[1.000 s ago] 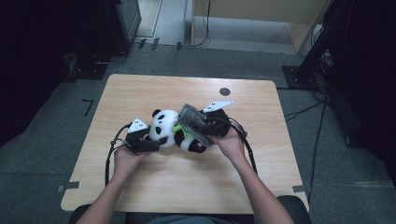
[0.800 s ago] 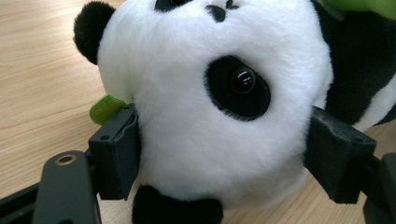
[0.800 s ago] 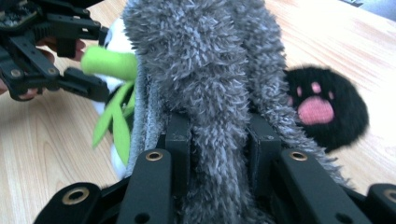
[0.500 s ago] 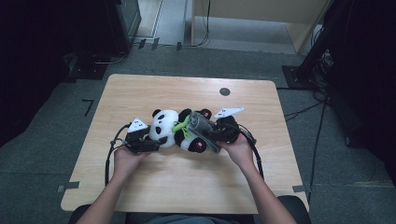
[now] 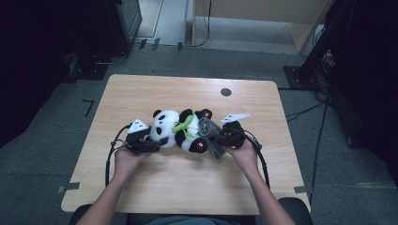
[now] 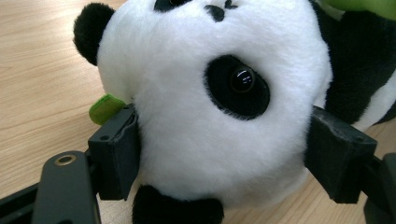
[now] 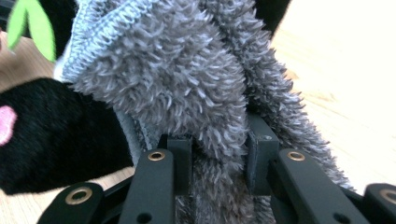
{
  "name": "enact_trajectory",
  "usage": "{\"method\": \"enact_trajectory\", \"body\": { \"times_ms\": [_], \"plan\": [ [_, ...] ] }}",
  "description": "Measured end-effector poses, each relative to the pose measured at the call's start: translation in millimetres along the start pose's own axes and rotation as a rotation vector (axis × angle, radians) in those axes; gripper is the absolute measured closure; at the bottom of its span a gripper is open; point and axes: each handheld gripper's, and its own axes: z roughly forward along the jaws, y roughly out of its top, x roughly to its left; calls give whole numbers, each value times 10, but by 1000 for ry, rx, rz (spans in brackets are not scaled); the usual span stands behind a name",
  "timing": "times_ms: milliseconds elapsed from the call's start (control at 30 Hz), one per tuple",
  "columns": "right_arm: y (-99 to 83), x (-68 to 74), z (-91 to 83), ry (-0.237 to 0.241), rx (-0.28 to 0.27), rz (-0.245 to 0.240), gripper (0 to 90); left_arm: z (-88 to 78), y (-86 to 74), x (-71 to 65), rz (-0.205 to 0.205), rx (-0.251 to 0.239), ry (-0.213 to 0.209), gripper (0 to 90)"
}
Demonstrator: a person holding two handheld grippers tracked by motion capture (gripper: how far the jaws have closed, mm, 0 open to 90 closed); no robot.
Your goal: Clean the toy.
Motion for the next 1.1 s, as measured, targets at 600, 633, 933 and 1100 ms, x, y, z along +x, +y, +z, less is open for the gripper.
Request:
{"method": "enact_trajectory", "body": {
  "times_ms": [600,633,933,1100],
  "plan": [
    [440,213,-347,39,-125,-58,718,-1,8,-6,-6,6,3,208],
    [483,234,-343,42,-127,-64,718,1,7,-6,-8,2,3,208],
    [753,398,-80,59,-92,-117,716,0,9,-6,-7,5,3,208],
    [779,400,72,75,-83,-115,694,0,9,-7,-8,4,4,209]
  ]
}}
